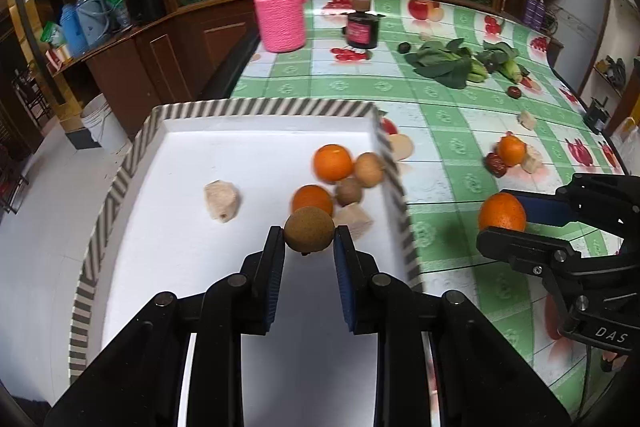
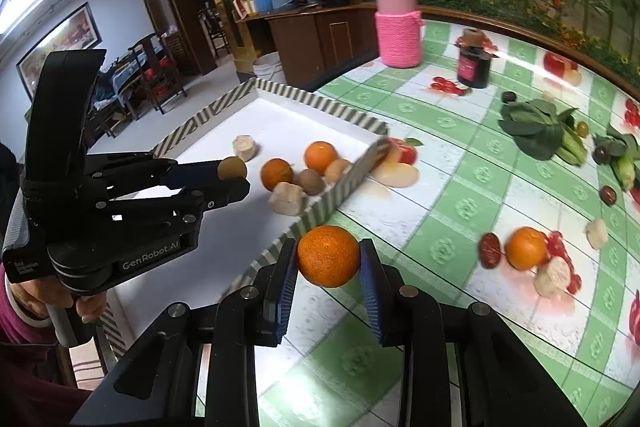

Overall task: Organize fruits
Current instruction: 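Carry the orange and the brown fruit over the white tray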

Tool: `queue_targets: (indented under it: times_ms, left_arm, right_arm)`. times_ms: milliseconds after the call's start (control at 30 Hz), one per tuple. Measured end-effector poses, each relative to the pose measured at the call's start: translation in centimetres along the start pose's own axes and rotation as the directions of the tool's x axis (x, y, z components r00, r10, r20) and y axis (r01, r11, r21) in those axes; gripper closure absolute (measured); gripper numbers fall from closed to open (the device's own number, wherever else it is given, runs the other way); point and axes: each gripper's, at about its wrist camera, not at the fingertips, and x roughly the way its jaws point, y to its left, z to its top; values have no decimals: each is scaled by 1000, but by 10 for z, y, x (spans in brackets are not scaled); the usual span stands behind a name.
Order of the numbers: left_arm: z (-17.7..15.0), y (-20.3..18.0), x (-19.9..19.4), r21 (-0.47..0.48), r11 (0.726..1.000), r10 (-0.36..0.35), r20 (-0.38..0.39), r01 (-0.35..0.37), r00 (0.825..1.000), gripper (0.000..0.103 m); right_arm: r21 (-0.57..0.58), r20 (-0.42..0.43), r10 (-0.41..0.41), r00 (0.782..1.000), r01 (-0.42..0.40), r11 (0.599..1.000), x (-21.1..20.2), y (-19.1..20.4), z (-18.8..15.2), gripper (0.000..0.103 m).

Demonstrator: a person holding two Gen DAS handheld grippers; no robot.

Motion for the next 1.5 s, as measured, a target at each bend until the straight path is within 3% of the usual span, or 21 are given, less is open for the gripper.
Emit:
queue_targets:
  times_ms: [567, 967, 1133, 1400, 1433, 1500]
  left_arm:
    - [-12, 54, 17, -84, 995, 38, -72, -44, 997, 81]
    - [-5, 61, 29, -102, 993, 57, -99, -67, 994, 81]
    - [-4, 61, 32, -108, 992, 57, -113, -70, 992, 80]
    - [-6, 66, 37, -148, 987, 45, -138, -65, 989, 80]
    - [-6, 66, 37, -148, 986, 50, -140, -71, 989, 80]
    - [-8, 66, 37, -150, 986, 54, -143, -75, 988, 63]
  right_arm:
    - [-101, -68, 49, 996, -56, 993, 40, 44, 19, 72]
    - [-161, -147, 56, 988, -80, 984, 80, 66, 26, 72]
    - [-161, -142, 18, 990, -41, 986, 85, 65, 27, 72]
    - [-160, -129, 27, 991, -48, 986, 85, 67, 25, 71]
    - [-153, -127, 33, 991, -53, 987, 83, 67, 25, 71]
    - [-139, -125, 44, 991, -61, 988, 81, 65, 25, 69]
